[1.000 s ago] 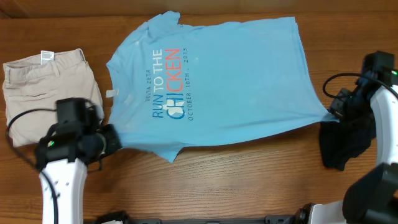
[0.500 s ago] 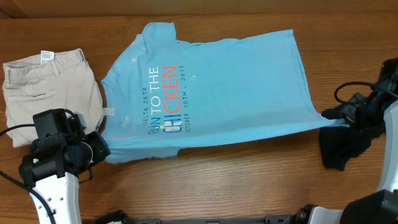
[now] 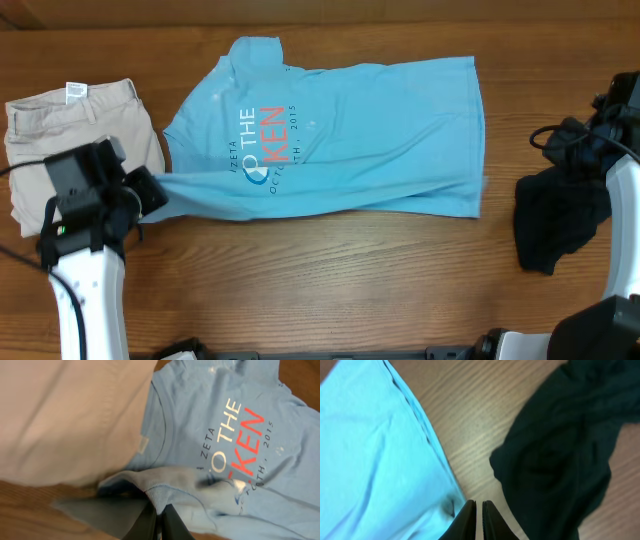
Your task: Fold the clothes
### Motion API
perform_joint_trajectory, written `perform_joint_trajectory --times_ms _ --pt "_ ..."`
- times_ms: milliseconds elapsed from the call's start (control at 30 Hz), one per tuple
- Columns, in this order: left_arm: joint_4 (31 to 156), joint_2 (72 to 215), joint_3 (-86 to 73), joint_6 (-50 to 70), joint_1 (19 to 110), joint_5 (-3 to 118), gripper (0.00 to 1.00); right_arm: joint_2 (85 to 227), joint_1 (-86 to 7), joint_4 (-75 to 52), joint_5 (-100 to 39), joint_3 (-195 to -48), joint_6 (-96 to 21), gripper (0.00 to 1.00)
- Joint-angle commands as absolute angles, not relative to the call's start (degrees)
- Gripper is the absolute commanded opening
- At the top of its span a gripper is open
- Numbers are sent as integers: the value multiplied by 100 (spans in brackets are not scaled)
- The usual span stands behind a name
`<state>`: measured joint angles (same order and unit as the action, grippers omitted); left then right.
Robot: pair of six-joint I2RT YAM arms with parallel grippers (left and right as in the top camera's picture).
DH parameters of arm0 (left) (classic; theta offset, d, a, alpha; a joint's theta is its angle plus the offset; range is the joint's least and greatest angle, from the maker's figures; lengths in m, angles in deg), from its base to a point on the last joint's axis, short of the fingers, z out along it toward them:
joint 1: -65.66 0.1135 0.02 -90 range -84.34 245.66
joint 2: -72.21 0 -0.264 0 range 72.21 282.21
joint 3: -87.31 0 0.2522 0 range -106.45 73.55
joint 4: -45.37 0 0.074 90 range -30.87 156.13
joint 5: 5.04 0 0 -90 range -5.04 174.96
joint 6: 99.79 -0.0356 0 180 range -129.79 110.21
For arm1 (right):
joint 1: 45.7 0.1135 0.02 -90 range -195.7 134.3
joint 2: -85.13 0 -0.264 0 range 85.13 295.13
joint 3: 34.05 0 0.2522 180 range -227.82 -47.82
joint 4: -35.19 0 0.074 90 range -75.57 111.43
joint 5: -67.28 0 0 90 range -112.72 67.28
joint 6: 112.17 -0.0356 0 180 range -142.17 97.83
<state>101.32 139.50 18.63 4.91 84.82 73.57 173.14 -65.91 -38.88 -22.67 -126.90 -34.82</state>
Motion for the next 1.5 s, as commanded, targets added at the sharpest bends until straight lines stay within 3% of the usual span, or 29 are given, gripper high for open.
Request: perform_joint_trajectory --times_ms 0,467,700,1100,1467 --pt "9785 14557 1796 561 8268 7138 7 17593 -6578 -3681 -2247 -12693 -3438 9" --pt "9623 15202 1793 545 8132 7005 7 17950 -6344 -4253 -3183 -12579 -3208 11" --pt "9743 15204 1796 539 8132 7011 7 18090 -5736 -3552 -3185 -11672 -3182 21" --pt "9789 15202 1793 539 8132 7011 8 18684 -5469 -2896 -3209 -11001 -3246 22" --pt "9789 15202 1796 497 8132 7035 8 18791 -5469 -2485 -3357 -10999 -3243 30"
